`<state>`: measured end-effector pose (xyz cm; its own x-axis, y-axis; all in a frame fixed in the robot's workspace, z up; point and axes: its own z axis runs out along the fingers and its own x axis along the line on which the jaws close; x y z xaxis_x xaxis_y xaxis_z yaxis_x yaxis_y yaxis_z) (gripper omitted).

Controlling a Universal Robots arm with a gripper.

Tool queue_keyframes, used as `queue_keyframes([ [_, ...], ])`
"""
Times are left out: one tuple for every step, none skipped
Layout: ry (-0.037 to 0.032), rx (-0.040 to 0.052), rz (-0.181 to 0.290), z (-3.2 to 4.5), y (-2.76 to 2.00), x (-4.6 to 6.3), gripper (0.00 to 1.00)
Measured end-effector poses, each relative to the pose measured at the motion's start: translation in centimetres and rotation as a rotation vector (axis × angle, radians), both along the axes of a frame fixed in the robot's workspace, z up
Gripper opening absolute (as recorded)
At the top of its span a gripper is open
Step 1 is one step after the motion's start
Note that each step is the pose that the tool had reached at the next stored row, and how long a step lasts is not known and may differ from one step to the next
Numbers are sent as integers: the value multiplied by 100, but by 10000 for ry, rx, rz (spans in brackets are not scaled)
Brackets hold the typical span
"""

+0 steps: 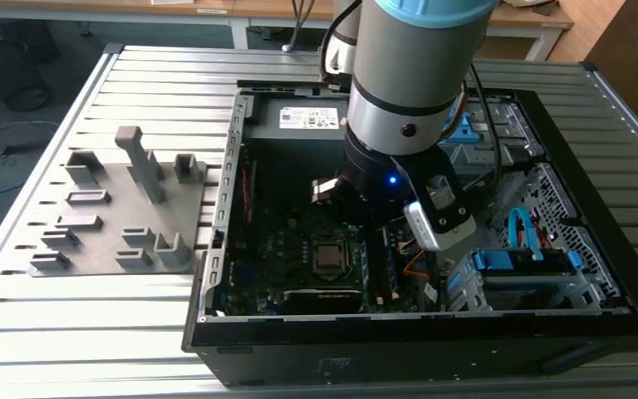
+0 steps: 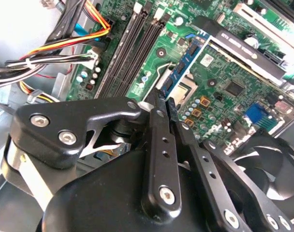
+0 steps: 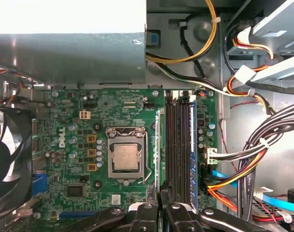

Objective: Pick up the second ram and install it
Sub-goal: 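Insert the second ram into the second slot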

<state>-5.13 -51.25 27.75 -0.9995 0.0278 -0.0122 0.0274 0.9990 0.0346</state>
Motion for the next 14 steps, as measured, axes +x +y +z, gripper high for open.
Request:
queue_keyframes([
  [4, -1, 0, 0, 0, 0, 14],
  [5, -4, 0, -1, 0, 0, 14],
  [4, -4, 0, -3, 0, 0, 14],
  [3, -2, 0, -9, 0, 0, 14],
  [4, -3, 0, -17, 0, 0, 14],
  [4, -5, 0, -29, 0, 0, 14],
  [4, -4, 1, -43, 0, 0, 14],
  [5, -5, 1, -57, 0, 0, 14],
  [4, -4, 1, -70, 0, 0, 14],
  [5, -5, 1, -82, 0, 0, 14],
  [5, -5, 1, -93, 0, 0, 14],
  [5, -5, 1, -105, 0, 0, 14],
  [5, -5, 1, -116, 0, 0, 14],
  [5, -4, 1, -125, 0, 0, 14],
])
